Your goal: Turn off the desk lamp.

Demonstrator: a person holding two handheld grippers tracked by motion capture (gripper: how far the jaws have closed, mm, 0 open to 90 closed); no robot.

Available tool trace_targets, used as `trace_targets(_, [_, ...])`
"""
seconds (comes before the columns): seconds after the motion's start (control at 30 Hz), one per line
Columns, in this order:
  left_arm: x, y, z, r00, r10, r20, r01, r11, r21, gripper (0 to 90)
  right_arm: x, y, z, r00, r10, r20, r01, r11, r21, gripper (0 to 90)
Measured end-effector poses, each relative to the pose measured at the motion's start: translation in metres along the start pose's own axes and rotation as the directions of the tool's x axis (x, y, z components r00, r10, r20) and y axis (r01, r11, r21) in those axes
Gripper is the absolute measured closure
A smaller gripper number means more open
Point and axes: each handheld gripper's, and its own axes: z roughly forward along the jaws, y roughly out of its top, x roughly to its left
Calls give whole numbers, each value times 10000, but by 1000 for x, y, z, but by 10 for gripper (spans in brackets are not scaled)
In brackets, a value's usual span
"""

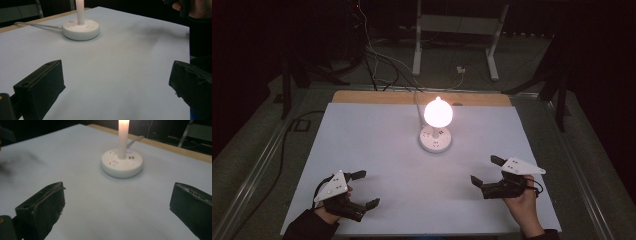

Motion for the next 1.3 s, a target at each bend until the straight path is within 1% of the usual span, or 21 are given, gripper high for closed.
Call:
trace_targets(0.13, [0, 0, 0, 10000, 5, 5, -5, 10000, -18, 5, -5, 10, 1, 10000, -24, 18, 24, 9998, -172, 0])
trace_targets(0.23, [0, 0, 0, 10000, -8, 6, 8, 10000, -2, 5, -7, 16, 6, 9999, -70, -77, 68, 9998, -173, 0])
trace_targets(0.33, [0, 0, 0, 10000, -42, 32, 42, 10000, -48, 5, -8, 21, 14, 9997, -199, -163, 198, 9998, -57, 0])
trace_targets(0.37, [0, 0, 0, 10000, -24, 17, 24, 10000, -35, 5, -8, 21, 14, 9997, -199, -163, 198, 9998, -57, 0])
trace_targets(0.4, [0, 0, 0, 10000, 4, 10, -4, 10000, -10, 5, -9, 24, 19, 9993, -227, -285, 227, 9997, -3, 0])
trace_targets(0.47, [0, 0, 0, 10000, 6, 8, -6, 10000, -10, 5, -10, 26, 24, 9987, -221, -457, 223, 9997, 47, 0])
trace_targets(0.53, [0, 0, 0, 10000, -42, 25, 42, 10000, -76, 6, -10, 28, 30, 9985, -257, -487, 260, 9996, 64, 0])
trace_targets(0.57, [0, 0, 0, 10000, -42, 25, 42, 10000, -76, 5, -11, 29, 33, 9980, -237, -584, 242, 9997, 71, 0])
trace_targets(0.63, [0, 0, 0, 10000, -25, 23, 25, 10000, -26, 5, -11, 30, 37, 9976, -197, -668, 202, 9998, 73, 0])
trace_targets(0.7, [0, 1, 0, 10000, -35, 40, 35, 10000, -91, 5, -13, 32, 41, 9971, -151, -751, 155, 9999, 53, 0])
trace_targets(0.73, [0, 1, -1, 10000, -31, 31, 32, 9999, -123, 5, -14, 33, 43, 9962, -132, -863, 137, 9999, 56, 0])
trace_targets(0.8, [0, 1, -1, 10000, -33, 23, 33, 10000, -89, 5, -15, 34, 47, 9955, -243, -914, 257, 9996, 147, 0])
trace_targets(0.97, [1, 1, 0, 10000, -60, 33, 60, 9999, -109, 5, -20, 37, 56, 9926, -125, -1205, 154, 9996, 232, 0])
trace_targets(1.03, [1, 1, 0, 10000, -59, 54, 59, 9999, -96, 5, -22, 37, 60, 9925, -67, -1219, 101, 9996, 273, 0])
trace_targets(1.13, [1, 2, -1, 9999, -142, 81, 144, 9996, -223, 5, -26, 39, 65, 9922, -61, -1241, 99, 9995, 300, 0])
trace_targets(1.27, [1, 2, -1, 9999, -122, 78, 124, 9997, -220, 5, -30, 41, 71, 9917, -150, -1275, 196, 9992, 348, 0])
trace_targets(1.3, [0, 2, -1, 9999, -104, 52, 105, 9997, -234, 5, -30, 41, 73, 9922, -219, -1223, 271, 9988, 406, 0])
